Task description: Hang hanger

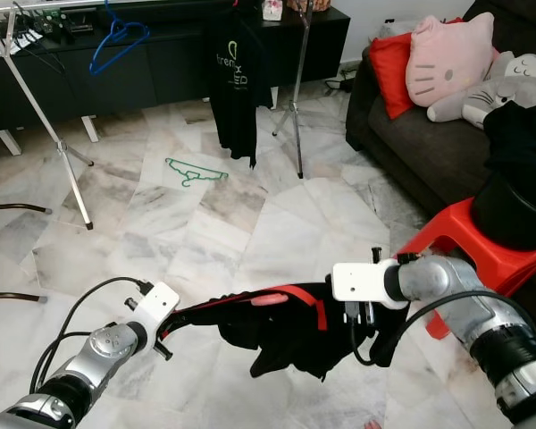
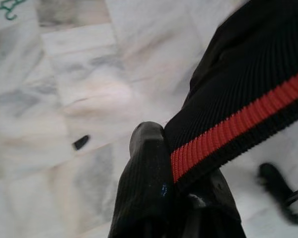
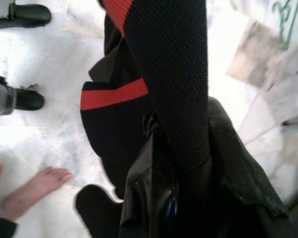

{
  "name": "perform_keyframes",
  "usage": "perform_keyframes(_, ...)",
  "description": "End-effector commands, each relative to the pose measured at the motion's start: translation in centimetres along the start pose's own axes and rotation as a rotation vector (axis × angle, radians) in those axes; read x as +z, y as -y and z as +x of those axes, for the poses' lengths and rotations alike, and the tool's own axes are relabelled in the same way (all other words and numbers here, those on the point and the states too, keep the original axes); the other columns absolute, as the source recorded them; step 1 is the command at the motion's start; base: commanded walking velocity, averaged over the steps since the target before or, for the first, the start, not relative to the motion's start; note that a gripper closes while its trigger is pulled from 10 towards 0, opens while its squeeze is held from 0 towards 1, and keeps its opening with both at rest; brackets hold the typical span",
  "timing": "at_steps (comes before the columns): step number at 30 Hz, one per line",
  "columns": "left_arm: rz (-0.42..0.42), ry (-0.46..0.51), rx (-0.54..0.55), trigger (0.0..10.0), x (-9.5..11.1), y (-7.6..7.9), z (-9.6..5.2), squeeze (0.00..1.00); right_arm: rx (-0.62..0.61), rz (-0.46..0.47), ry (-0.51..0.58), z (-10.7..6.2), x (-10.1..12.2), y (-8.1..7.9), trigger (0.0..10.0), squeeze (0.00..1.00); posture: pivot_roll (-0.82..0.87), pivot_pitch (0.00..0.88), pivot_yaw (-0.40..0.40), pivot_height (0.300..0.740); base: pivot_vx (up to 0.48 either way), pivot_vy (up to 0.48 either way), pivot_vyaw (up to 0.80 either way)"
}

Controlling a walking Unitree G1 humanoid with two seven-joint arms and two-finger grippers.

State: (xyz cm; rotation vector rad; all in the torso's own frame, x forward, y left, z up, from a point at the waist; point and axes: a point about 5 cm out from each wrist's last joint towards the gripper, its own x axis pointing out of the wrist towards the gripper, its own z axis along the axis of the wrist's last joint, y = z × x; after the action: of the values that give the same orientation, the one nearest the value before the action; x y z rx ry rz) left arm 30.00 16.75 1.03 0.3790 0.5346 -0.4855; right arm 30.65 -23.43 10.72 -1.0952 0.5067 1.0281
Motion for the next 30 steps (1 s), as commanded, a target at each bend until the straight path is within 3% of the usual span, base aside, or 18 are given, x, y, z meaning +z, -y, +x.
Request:
perform_keyframes(1,-0.078,-0.067,0.046,10.0,-1.8,-2.2,-1.3,0.0,-0.06,0.067,-0.106,-1.3,-2.3,0.3,0.0,0.0,-0.09,0.083,-0.052,0.74,0.0,0.0,0.0)
perform_keyframes(4,-0.097,-0.019,0.005,10.0,-0.7,-2.3,-1.2,0.0,-0.051,0.075,-0.121,-0.4,-2.5,-0.4,0.0,0.0,-0.08,0.083,-0.053,0.74,0.0,0.0,0.0)
perform_keyframes(9,-0.129,0.091,-0.193,10.0,1.5,-1.3,-1.4,0.0,-0.113,0.202,-0.076,1.8,-1.7,-1.1,0.0,0.0,-0.08,0.08,-0.054,0.74,0.0,0.0,0.0)
perform_keyframes(13,-0.143,0.129,-0.238,10.0,2.2,-1.1,-1.6,0.0,-0.13,0.268,-0.05,2.7,-1.4,-1.4,0.0,0.0,-0.07,0.076,-0.055,0.74,0.0,0.0,0.0)
perform_keyframes(16,-0.14,0.161,-0.27,10.0,3.1,-0.9,-1.8,0.0,-0.174,0.379,-0.019,4.4,-0.9,-2.1,0.0,0.0,-0.06,0.073,-0.055,0.74,0.0,0.0,0.0)
perform_keyframes(17,-0.139,0.182,-0.293,10.0,3.6,-0.7,-1.9,0.0,-0.196,0.471,0.028,5.4,-0.3,-2.5,0.0,0.0,-0.06,0.066,-0.053,0.74,0.0,0.0,0.0)
perform_keyframes(19,-0.14,0.186,-0.299,10.0,3.7,-0.6,-2.0,0.0,-0.2,0.493,0.039,5.6,-0.2,-2.5,0.0,0.0,-0.06,0.066,-0.053,0.74,0.0,0.0,0.0)
perform_keyframes(20,-0.134,0.191,-0.313,10.0,3.9,-0.5,-2.1,0.0,-0.209,0.586,0.076,6.2,0.3,-2.7,0.0,0.0,-0.05,0.062,-0.054,0.74,0.0,0.0,0.0)
perform_keyframes(22,-0.131,0.191,-0.322,10.0,4.0,-0.3,-2.2,0.0,-0.205,0.673,0.123,6.9,0.9,-3.0,0.0,0.0,-0.04,0.053,-0.054,0.74,0.0,0.0,0.0)
perform_keyframes(28,-0.129,0.225,-0.357,10.0,4.7,0.6,-2.3,0.0,-0.197,0.784,0.263,7.8,2.6,-3.2,0.0,0.0,-0.03,0.035,-0.055,0.74,0.0,0.0,0.0)
perform_keyframes(30,-0.129,0.248,-0.409,10.0,5.0,1.3,-2.5,0.0,-0.243,0.864,0.318,8.0,3.0,-2.7,0.0,0.0,-0.03,0.028,-0.054,0.74,0.0,0.0,0.0)
